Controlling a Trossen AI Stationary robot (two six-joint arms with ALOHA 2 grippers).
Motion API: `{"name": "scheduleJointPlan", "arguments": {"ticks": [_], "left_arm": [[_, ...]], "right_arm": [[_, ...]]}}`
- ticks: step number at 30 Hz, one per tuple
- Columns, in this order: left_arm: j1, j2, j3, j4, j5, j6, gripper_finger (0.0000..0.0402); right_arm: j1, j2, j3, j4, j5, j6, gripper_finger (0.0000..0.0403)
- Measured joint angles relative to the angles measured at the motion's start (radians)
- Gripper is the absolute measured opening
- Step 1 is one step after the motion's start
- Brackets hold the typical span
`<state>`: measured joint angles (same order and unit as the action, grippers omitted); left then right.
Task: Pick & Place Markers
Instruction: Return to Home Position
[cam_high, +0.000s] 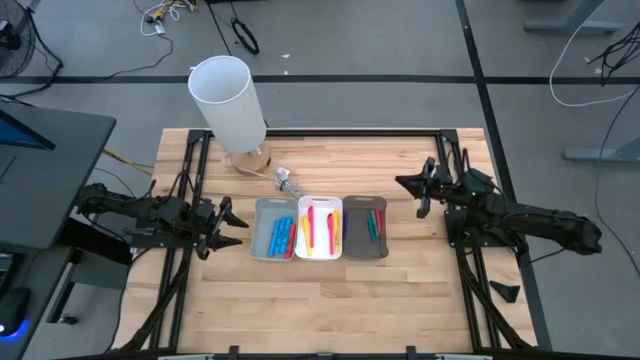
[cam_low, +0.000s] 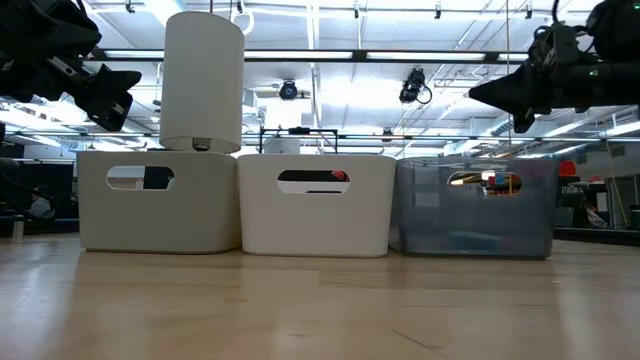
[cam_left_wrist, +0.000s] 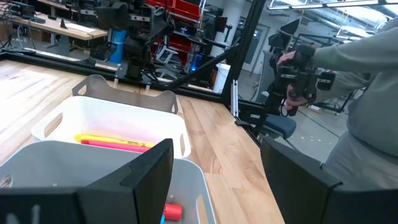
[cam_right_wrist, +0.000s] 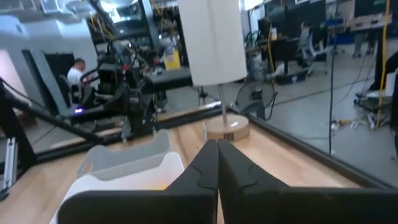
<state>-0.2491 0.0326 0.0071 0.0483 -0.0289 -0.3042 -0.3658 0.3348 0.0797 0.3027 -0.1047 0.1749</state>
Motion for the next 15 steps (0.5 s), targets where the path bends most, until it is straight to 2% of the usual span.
{"name": "scheduleJointPlan", "arguments": {"ticks": [7, 15], "left_arm": [[0.0, 0.0, 0.0, 0.0, 0.0, 0.0, 0.0248], [0.0, 0.0, 0.0, 0.0, 0.0, 0.0, 0.0248]], "right_arm": [[-0.02, -0.105, -0.064, -0.003, 0.0, 0.0, 0.0], [-0.054, -0.222, -0.064, -0.152, 0.025, -0.01, 0.0]]}}
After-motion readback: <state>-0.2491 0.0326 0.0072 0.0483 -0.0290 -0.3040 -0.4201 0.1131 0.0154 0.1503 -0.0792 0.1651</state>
